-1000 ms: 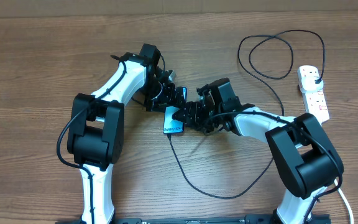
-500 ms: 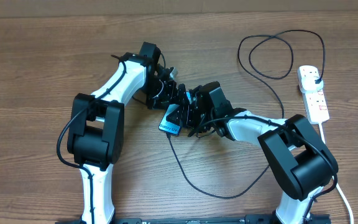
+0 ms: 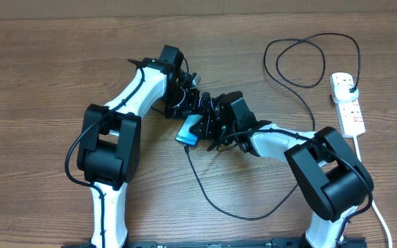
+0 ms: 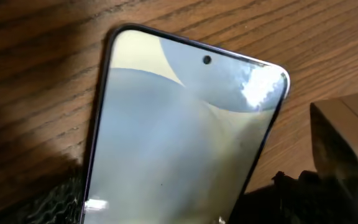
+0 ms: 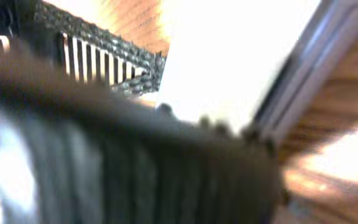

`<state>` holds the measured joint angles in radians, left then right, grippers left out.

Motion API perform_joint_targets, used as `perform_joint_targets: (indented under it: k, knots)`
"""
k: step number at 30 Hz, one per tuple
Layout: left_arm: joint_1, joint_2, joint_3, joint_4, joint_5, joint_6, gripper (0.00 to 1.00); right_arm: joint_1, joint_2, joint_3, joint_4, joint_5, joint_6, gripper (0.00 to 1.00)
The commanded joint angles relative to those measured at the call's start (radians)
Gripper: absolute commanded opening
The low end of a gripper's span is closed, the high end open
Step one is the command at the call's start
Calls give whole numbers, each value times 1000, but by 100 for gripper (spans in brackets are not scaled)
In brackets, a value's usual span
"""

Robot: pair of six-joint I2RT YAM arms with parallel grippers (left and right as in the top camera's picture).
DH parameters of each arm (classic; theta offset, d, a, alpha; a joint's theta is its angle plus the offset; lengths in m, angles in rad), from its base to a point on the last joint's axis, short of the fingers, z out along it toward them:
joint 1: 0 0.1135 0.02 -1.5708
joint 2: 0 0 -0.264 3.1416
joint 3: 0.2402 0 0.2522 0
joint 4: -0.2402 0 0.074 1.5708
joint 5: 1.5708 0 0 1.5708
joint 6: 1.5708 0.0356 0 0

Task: Plug charger to phone and switch on socket
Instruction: 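Lift the phone upright with the left gripper and pull it left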

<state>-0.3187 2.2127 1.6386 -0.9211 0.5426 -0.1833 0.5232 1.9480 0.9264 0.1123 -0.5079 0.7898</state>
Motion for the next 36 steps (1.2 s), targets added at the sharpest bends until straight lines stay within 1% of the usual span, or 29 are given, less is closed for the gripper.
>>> perform_joint_targets:
  k: [1, 4, 6, 7, 8, 10, 11, 13, 14, 15, 17, 18, 19, 24, 25, 29, 30, 32, 33, 34, 36]
  knots:
    - [-41, 53, -49, -31, -23, 48, 100, -15, -5, 24, 38, 43, 14, 13]
    - [-31, 53, -49, -27, 10, 49, 100, -22, -5, 24, 49, 29, 14, 4]
    - [-13, 53, -35, -25, 16, 48, 100, -32, -18, 24, 58, -38, -18, 4]
    - [2, 51, -19, -25, 50, 49, 100, -41, -30, 24, 58, -54, -36, 4]
    - [33, 48, 17, -32, 143, 50, 100, -58, -50, 24, 55, -81, -40, 4]
    - [65, 48, 63, -56, 256, 66, 100, -82, -68, 24, 59, -134, -39, 4]
    - [88, 48, 94, -74, 357, 100, 99, -103, -77, 24, 73, -196, -40, 4]
    - [129, 47, 140, -114, 615, 210, 91, -156, -79, 24, 158, -398, -46, 4]
    - [140, 47, 145, -126, 717, 259, 86, -173, -79, 24, 189, -447, -40, 4]
    - [147, 47, 145, -138, 817, 313, 78, -201, -79, 24, 251, -522, -19, 4]
    - [148, 47, 145, -141, 957, 380, 66, -227, -79, 24, 313, -597, 23, 4]
    - [148, 47, 145, -141, 1021, 403, 62, -233, -79, 24, 326, -633, 25, 4]
    - [148, 46, 145, -137, 1039, 410, 56, -233, -79, 24, 328, -662, 25, 4]
    - [133, 46, 145, -137, 1039, 424, 52, -225, -79, 24, 328, -801, 21, 4]
    - [128, 46, 145, -137, 1039, 424, 48, -225, -79, 24, 328, -827, 21, 4]
    - [127, 46, 145, -137, 1039, 424, 33, -225, -79, 24, 328, -826, 21, 4]
    - [127, 46, 145, -137, 1036, 424, 32, -225, -79, 24, 328, -826, 21, 4]
    - [123, 46, 145, -150, 1016, 424, 21, -225, -79, 24, 328, -822, 22, 4]
    - [119, 46, 145, -161, 1014, 423, 22, -227, -79, 24, 328, -822, 22, 4]
    - [113, 46, 145, -165, 1012, 423, 27, -227, -79, 24, 328, -822, 22, 4]
    - [100, 46, 145, -167, 1010, 423, 24, -227, -79, 24, 328, -821, 22, 4]
